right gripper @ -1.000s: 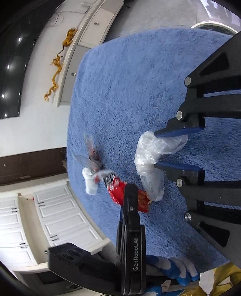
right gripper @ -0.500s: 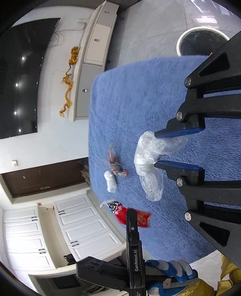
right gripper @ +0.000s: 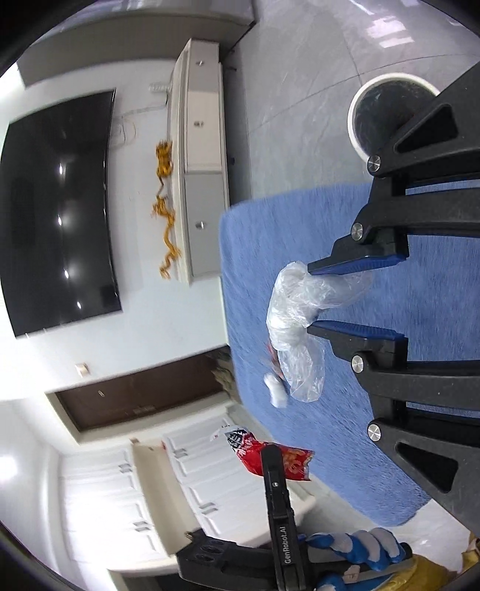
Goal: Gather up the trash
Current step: 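Carry both items over the bin and open both tools to drop them, then move both tools back over the white tissue and clear wrapper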
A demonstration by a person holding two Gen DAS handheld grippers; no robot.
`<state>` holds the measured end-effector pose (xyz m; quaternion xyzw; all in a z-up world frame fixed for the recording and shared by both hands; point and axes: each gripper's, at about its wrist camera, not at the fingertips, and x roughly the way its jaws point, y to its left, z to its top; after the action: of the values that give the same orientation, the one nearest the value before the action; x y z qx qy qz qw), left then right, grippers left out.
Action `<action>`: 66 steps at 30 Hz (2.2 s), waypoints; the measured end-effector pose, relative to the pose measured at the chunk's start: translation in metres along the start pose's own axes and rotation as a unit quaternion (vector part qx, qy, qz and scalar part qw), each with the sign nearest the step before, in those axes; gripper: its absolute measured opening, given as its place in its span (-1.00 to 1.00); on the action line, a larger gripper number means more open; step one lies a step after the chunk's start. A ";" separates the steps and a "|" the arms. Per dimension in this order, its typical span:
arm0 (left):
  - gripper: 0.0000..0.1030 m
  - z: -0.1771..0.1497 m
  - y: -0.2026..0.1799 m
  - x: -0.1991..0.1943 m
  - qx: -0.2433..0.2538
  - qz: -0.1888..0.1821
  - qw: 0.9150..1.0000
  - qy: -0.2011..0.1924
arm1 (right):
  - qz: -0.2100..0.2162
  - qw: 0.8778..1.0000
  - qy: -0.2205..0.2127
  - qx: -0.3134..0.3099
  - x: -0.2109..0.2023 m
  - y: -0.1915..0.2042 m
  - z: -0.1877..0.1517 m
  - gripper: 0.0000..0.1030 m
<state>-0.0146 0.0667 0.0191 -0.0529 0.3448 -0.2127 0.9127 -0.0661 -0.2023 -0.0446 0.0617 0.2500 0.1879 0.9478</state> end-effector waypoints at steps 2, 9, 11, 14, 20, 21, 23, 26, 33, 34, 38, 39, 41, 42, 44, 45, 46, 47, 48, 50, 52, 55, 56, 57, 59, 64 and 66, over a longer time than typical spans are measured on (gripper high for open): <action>-0.60 0.007 -0.016 0.012 0.009 -0.008 1.000 0.006 | -0.010 1.000 -0.011 0.019 -0.012 -0.019 -0.001 -0.55; -0.60 0.023 -0.073 0.072 0.036 -0.042 0.997 0.046 | -0.077 0.995 -0.017 0.069 -0.032 -0.085 -0.015 -0.55; -0.60 0.027 -0.089 0.093 0.044 -0.051 0.996 0.061 | -0.091 0.992 -0.014 0.083 -0.032 -0.102 -0.018 -0.55; -0.60 0.032 -0.118 0.127 0.065 -0.059 0.993 0.082 | -0.121 0.986 -0.003 0.112 -0.028 -0.137 -0.026 -0.55; -0.59 0.034 -0.170 0.203 0.098 -0.079 0.983 0.136 | -0.163 0.973 0.032 0.161 -0.007 -0.201 -0.044 -0.55; -0.59 0.034 -0.176 0.214 0.103 -0.080 0.981 0.143 | -0.169 0.970 0.039 0.170 -0.003 -0.211 -0.048 -0.55; -0.59 0.033 -0.187 0.237 0.109 -0.084 0.978 0.160 | -0.176 0.966 0.049 0.183 0.005 -0.226 -0.056 -0.54; -0.59 0.029 -0.199 0.262 0.115 -0.091 0.973 0.177 | -0.186 0.958 0.069 0.206 0.021 -0.254 -0.068 -0.52; -0.42 0.030 -0.230 0.312 0.118 -0.113 0.965 0.207 | -0.210 0.941 0.104 0.245 0.044 -0.288 -0.095 -0.13; -0.29 0.029 -0.233 0.315 0.118 -0.117 0.964 0.209 | -0.215 0.939 0.106 0.248 0.046 -0.290 -0.098 0.04; 0.14 0.027 -0.242 0.326 0.121 -0.115 0.963 0.209 | -0.222 0.932 0.117 0.261 0.048 -0.294 -0.107 0.06; 0.14 0.026 -0.241 0.325 0.121 -0.116 0.963 0.210 | -0.224 0.931 0.119 0.263 0.046 -0.294 -0.109 0.06; 0.14 0.023 -0.238 0.320 0.126 -0.110 0.964 0.205 | -0.226 0.930 0.115 0.265 0.041 -0.293 -0.108 0.06; 0.14 0.022 -0.235 0.315 0.130 -0.102 0.966 0.201 | -0.227 0.931 0.111 0.264 0.037 -0.290 -0.107 0.06; 0.14 0.021 -0.228 0.306 0.130 -0.091 0.968 0.196 | -0.229 0.931 0.104 0.263 0.033 -0.287 -0.104 0.06; 0.14 0.021 -0.222 0.299 0.126 -0.083 0.969 0.194 | -0.230 0.932 0.099 0.262 0.027 -0.282 -0.100 0.06; 0.14 0.021 -0.215 0.292 0.122 -0.076 0.971 0.190 | -0.230 0.933 0.095 0.259 0.025 -0.279 -0.097 0.06; 0.14 0.023 -0.207 0.285 0.117 -0.070 0.973 0.185 | -0.229 0.935 0.092 0.255 0.023 -0.275 -0.095 0.06; 0.14 0.027 -0.201 0.277 0.113 -0.063 0.976 0.177 | -0.228 0.938 0.086 0.248 0.018 -0.267 -0.088 0.06; 0.14 0.030 -0.188 0.258 0.105 -0.053 0.980 0.163 | -0.225 0.942 0.077 0.239 0.014 -0.251 -0.076 0.07; 0.14 0.033 -0.174 0.239 0.101 -0.047 0.983 0.147 | -0.221 0.946 0.065 0.226 0.009 -0.234 -0.065 0.10; 0.15 0.033 -0.153 0.209 0.094 -0.037 0.987 0.128 | -0.210 0.954 0.055 0.207 0.007 -0.209 -0.053 0.12; 0.15 0.031 -0.146 0.200 0.089 -0.035 0.988 0.122 | -0.207 0.956 0.053 0.199 0.007 -0.200 -0.048 0.12; 0.15 0.030 -0.135 0.189 0.083 -0.032 0.989 0.116 | -0.201 0.960 0.050 0.190 0.006 -0.187 -0.043 0.13; 0.15 0.029 -0.113 0.170 0.074 -0.026 0.991 0.107 | -0.193 0.964 0.046 0.177 0.005 -0.172 -0.036 0.15; 0.18 0.020 -0.049 0.114 0.049 0.004 0.996 0.073 | -0.172 0.973 0.037 0.147 0.004 -0.130 -0.021 0.17; 0.34 0.013 -0.020 0.093 0.040 0.026 0.997 0.056 | -0.166 0.975 0.036 0.142 0.006 -0.119 -0.019 0.18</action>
<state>0.0499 0.0086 -0.0229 0.0050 0.3878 -0.2049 0.8987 -0.0325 -0.3092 -0.0887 0.1463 0.3144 -0.0071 0.9379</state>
